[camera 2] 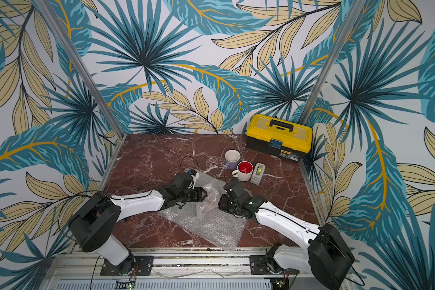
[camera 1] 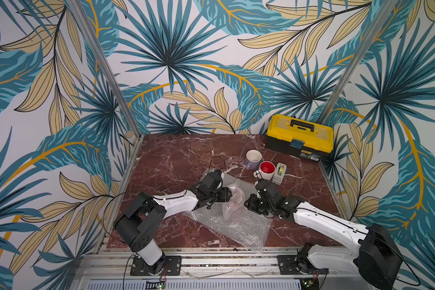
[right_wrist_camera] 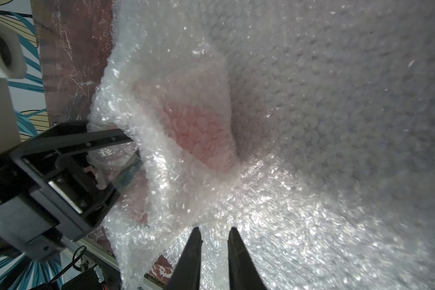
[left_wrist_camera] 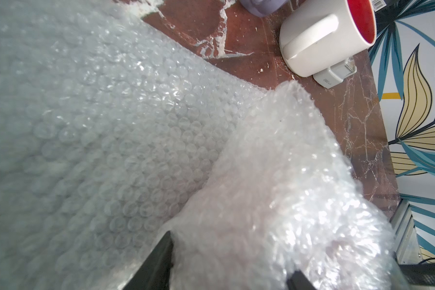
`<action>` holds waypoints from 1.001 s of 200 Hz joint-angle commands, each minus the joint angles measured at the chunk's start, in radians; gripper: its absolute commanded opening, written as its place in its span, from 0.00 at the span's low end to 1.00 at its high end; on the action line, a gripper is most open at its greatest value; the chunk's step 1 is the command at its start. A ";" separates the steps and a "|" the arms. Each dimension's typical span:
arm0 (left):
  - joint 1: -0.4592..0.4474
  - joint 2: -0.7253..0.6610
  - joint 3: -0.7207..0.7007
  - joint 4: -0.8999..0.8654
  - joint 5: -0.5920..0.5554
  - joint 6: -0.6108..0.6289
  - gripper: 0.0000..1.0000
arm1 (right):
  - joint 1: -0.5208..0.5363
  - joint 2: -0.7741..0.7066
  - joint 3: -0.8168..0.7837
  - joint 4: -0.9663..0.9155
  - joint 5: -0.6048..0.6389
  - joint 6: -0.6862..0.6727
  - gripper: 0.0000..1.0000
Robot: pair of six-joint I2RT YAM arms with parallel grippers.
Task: Wrap mugs in bubble wrap
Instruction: Stick the tape on the bubble wrap.
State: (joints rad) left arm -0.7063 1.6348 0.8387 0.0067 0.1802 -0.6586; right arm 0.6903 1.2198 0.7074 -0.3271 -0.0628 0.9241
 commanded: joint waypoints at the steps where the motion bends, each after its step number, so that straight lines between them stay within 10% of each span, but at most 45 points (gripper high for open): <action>1: -0.010 0.030 0.015 -0.050 -0.009 0.015 0.55 | 0.004 0.010 0.023 -0.036 0.035 0.005 0.22; 147: -0.010 0.023 0.016 -0.049 -0.010 0.016 0.55 | 0.004 -0.137 0.237 -0.260 0.058 -0.542 0.25; 200: -0.011 0.017 0.011 -0.049 -0.013 0.016 0.55 | 0.003 -0.091 0.336 -0.281 -0.026 -0.610 0.42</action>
State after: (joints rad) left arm -0.7082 1.6348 0.8387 0.0071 0.1799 -0.6586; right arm 0.6899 1.1103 1.0088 -0.5728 -0.0360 0.3725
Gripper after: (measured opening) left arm 0.549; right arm 0.377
